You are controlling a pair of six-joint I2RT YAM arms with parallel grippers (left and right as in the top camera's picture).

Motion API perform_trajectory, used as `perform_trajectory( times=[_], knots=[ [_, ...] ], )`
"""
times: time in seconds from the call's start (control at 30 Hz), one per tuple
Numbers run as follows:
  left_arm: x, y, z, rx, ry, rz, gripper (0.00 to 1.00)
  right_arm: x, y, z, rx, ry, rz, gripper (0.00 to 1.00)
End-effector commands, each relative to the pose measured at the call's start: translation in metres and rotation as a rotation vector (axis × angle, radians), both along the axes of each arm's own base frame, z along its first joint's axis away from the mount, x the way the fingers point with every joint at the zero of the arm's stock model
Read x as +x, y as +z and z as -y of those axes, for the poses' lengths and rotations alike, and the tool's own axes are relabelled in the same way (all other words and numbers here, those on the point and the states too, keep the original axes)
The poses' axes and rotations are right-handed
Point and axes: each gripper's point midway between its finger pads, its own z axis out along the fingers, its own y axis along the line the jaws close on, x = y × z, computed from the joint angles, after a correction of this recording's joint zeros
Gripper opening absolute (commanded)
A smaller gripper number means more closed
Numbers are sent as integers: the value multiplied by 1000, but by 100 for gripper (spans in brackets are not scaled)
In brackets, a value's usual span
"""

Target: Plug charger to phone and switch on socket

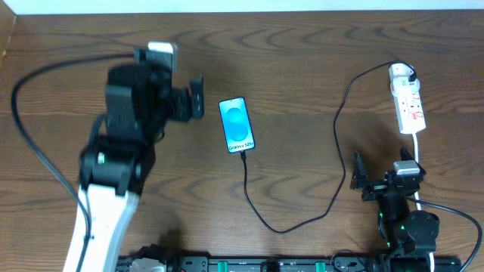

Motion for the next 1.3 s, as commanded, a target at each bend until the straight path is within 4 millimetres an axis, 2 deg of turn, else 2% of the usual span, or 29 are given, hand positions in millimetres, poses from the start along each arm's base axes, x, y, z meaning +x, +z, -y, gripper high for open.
perform_trajectory(
  times=[0.0,0.2,0.4,0.77,0.9,1.07,1.27],
  knots=[
    [-19,-15,0,110,-99,71,98,0,-1,0,6,-2,1,99],
    [-41,-33,-20,97,-40,217,98,0,-1,0,6,-2,1,99],
    [-64,-65,-36,95,10,299,98,0,-1,0,6,-2,1,99],
    [-86,-124,-44,113,38,474,98,0,-1,0,6,-2,1,99],
    [-92,-143,-45,116,38,465,98,0,-1,0,6,-2,1,99],
    [-97,-153,-46,158,26,435,98,0,-1,0,7,-2,1,99],
    [-104,-175,-49,172,32,345,98,0,-1,0,6,-2,1,99]
  ],
)
